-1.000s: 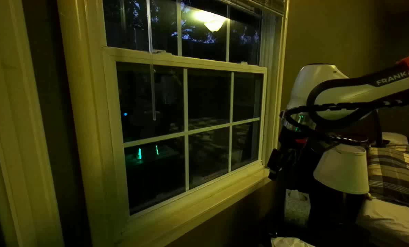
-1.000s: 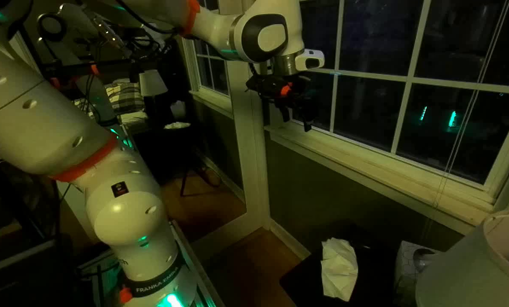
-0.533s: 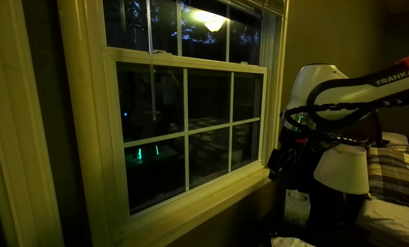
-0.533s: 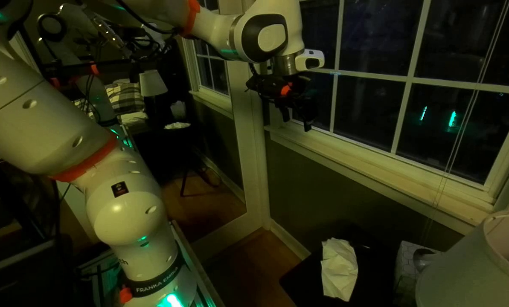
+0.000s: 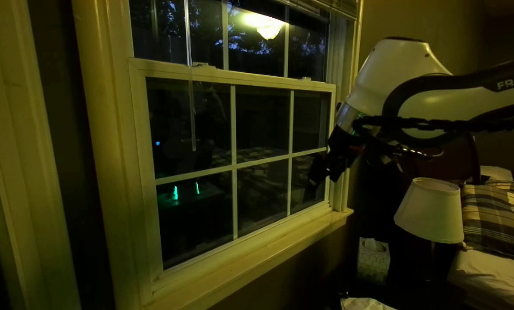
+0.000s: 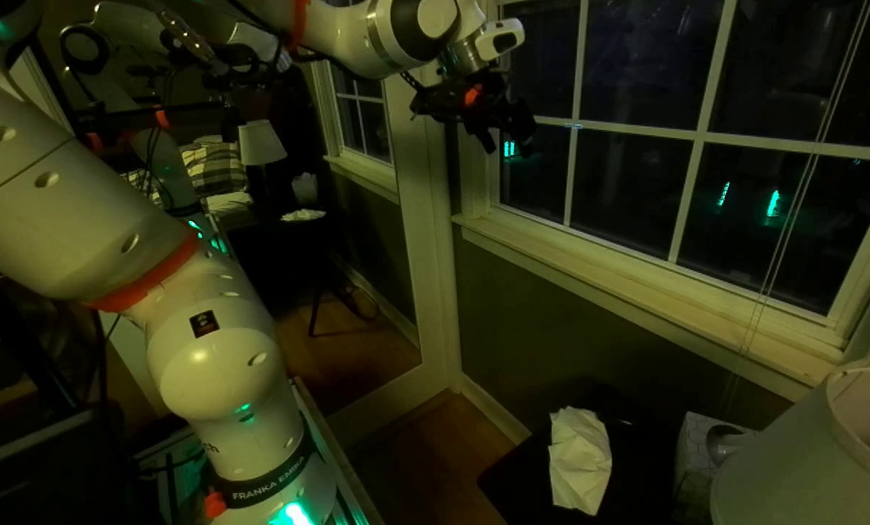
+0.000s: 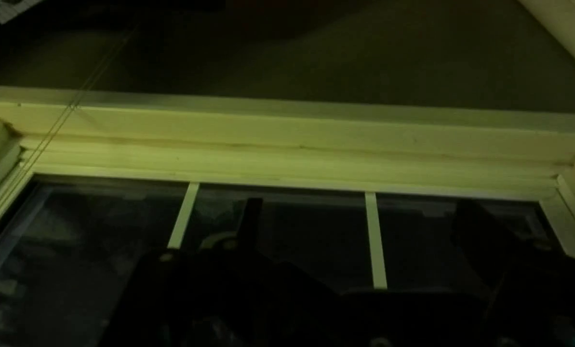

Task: Close the left latch of the window

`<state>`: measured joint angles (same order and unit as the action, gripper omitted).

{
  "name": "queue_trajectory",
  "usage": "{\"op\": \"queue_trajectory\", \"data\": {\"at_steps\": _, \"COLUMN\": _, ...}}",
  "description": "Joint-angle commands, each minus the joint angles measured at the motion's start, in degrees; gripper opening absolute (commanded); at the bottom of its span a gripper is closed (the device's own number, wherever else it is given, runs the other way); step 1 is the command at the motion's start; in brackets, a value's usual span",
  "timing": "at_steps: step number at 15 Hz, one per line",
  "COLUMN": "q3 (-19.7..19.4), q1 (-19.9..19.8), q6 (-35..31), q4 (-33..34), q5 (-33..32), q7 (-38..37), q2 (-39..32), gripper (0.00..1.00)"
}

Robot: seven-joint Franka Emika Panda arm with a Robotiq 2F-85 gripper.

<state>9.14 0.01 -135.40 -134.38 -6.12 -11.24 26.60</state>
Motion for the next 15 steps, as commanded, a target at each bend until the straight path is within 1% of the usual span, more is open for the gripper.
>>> {"op": "queue_trajectory", "data": {"at_steps": 1, "q3": 4.98, "q1": -2.6, "q6": 3.78, "q4": 7.16, "q5": -4.97, "q7": -10.94, "q2": 0.08, "gripper": 1.0}}
{"op": "queue_trajectory", "data": {"at_steps": 3, "q3": 7.17, "q1": -4.45, "q6": 5.56, "q4": 11.94, "q5": -7.71, "q7": -17.21, "q2": -0.24, "gripper": 1.0}}
{"op": "queue_trajectory", "data": {"at_steps": 4, "q3": 7.94, "q1": -5.22, "q6": 7.55, "q4": 14.8, "q5": -8.49, "q7": -19.95, "q2": -0.66, "gripper": 1.0}}
{"op": "queue_trajectory", "data": {"at_steps": 5, "q3": 8.84, "q1": -6.43, "q6": 10.96, "q4": 18.36, "q5": -9.34, "q7": -23.3, "q2": -1.58, "gripper": 1.0}}
{"op": "queue_trajectory", "data": {"at_steps": 7, "q3": 9.44, "q1": -7.25, "q6": 17.23, "q4": 25.06, "q5": -9.35, "q7": -27.85, "q2": -3.74, "gripper": 1.0}}
{"op": "queue_trajectory", "data": {"at_steps": 9, "q3": 9.54, "q1": -7.2, "q6": 20.3, "q4": 31.24, "q5": -9.21, "q7": -32.12, "q2": -6.52, "gripper": 1.0}}
{"op": "queue_trajectory", "data": {"at_steps": 10, "q3": 9.36, "q1": -6.59, "q6": 21.3, "q4": 35.02, "q5": -8.34, "q7": -33.73, "q2": -8.5, "gripper": 1.0}}
{"op": "queue_trajectory", "data": {"at_steps": 12, "q3": 9.78, "q1": -5.98, "q6": 22.51, "q4": 42.1, "q5": -8.78, "q7": -38.17, "q2": -12.54, "gripper": 1.0}}
{"op": "queue_trajectory", "data": {"at_steps": 15, "q3": 10.48, "q1": -4.43, "q6": 24.44, "q4": 51.72, "q5": -11.33, "q7": -43.9, "q2": -18.39, "gripper": 1.0}}
